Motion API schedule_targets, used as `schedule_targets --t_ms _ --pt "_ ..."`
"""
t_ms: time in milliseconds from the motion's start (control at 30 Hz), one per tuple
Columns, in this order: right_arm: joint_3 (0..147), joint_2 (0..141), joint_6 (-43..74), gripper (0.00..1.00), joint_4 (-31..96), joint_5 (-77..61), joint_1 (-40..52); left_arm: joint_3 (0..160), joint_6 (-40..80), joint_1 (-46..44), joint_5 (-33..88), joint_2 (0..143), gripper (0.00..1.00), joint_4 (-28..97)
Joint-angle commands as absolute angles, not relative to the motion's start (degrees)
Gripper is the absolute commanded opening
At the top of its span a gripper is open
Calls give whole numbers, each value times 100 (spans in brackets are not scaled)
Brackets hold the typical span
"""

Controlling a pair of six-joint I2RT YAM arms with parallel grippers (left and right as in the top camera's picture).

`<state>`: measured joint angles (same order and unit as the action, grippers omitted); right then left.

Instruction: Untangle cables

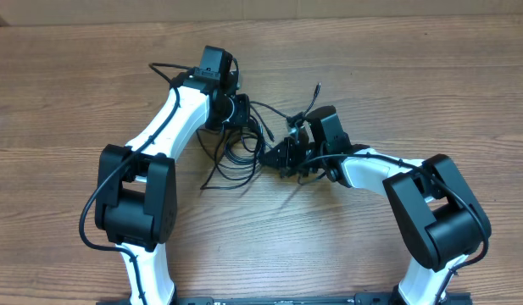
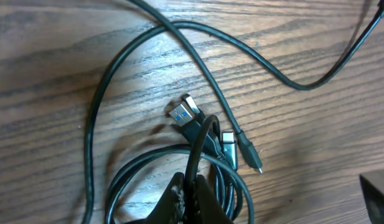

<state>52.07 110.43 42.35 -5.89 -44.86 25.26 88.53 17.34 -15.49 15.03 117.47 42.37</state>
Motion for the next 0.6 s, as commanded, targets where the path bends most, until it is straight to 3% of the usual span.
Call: schedule_targets --t_ms 0,267,433,567 --pt "5172 11102 4180 4 -521 -5113 2530 8812 1236 -1533 1219 11786 4 4215" --pt "5172 11102 4147 4 -1393 -7017 2143 8812 1028 -1520 729 11786 4 4292" --pt "5172 11102 4147 4 -1002 -6678 1868 8781 1039 -1417 635 11786 4 4320" --pt "5172 11102 4174 4 121 -5675 1896 8676 1267 -1304 620 11786 4 4278"
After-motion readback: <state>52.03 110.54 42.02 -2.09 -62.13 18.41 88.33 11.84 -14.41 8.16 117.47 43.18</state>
